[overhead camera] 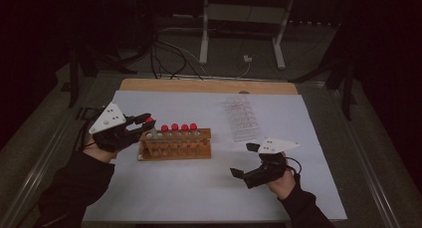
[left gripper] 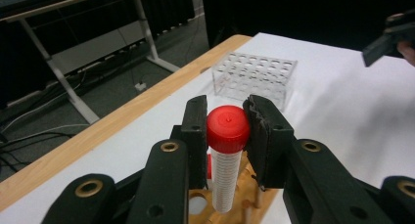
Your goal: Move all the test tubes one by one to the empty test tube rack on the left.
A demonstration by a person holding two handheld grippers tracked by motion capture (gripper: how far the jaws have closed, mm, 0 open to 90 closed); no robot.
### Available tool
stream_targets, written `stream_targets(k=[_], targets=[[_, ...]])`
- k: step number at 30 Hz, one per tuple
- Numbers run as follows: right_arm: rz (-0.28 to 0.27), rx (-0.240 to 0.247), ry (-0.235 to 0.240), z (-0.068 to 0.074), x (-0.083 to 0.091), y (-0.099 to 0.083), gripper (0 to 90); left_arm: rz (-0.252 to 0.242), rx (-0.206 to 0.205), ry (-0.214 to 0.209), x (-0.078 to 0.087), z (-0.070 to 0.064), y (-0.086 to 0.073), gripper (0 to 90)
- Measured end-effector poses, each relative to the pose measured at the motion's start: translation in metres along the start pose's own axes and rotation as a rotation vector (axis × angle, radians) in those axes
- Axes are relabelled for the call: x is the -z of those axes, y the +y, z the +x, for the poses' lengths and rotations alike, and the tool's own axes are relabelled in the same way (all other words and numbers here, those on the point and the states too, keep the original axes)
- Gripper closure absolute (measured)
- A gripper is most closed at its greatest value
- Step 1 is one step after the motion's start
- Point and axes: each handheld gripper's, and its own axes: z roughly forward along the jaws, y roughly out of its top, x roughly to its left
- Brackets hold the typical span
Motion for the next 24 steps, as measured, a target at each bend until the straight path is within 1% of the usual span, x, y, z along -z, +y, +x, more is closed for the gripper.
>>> stream_targets(k=[1, 2, 3, 4, 5, 7, 9, 11, 12, 15, 17, 24], targets=[[-0.003, 0.000, -0.001, 0.000, 0.000, 0.000, 0.0, -0.003, 0.003, 0.003, -0.002, 0.002, 0.000, 72.0], [-0.005, -0.004, 0.000, 0.000, 0.001, 0.000, 0.0, -0.004, 0.004, 0.018, -0.004, 0.004, -0.001, 72.0], [-0.006, -0.003, -0.002, -0.001, 0.001, 0.000, 0.0, -0.006, 0.009, 0.024, -0.006, 0.006, -0.002, 72.0], [-0.006, -0.002, -0.003, -0.001, 0.001, 0.000, 0.0, -0.014, 0.021, 0.025, -0.008, 0.008, -0.003, 72.0], [-0.007, 0.000, -0.006, -0.001, 0.002, 0.000, 0.0, -0.021, 0.022, 0.040, -0.010, 0.009, -0.005, 72.0], [-0.010, -0.004, -0.004, -0.002, 0.002, -0.001, 0.0, -0.023, 0.043, 0.038, -0.014, 0.012, -0.008, 72.0], [-0.012, -0.005, -0.007, -0.003, 0.003, -0.001, 0.0, -0.023, 0.050, 0.042, -0.018, 0.014, -0.012, 72.0], [-0.016, -0.008, -0.006, -0.004, 0.003, -0.001, 0.0, -0.026, 0.067, 0.039, -0.021, 0.016, -0.016, 72.0], [-0.016, -0.009, -0.009, -0.004, 0.004, -0.001, 0.0, -0.021, 0.068, 0.046, -0.023, 0.017, -0.019, 72.0], [-0.020, -0.008, -0.012, -0.005, 0.004, -0.002, 0.0, -0.009, 0.081, 0.046, -0.028, 0.018, -0.025, 72.0], [-0.021, -0.008, -0.012, -0.005, 0.004, -0.002, 0.0, -0.004, 0.091, 0.039, -0.032, 0.018, -0.030, 72.0], [-0.020, -0.015, -0.009, -0.006, 0.004, -0.004, 0.0, 0.034, 0.105, 0.030, -0.046, 0.017, -0.047, 72.0]])
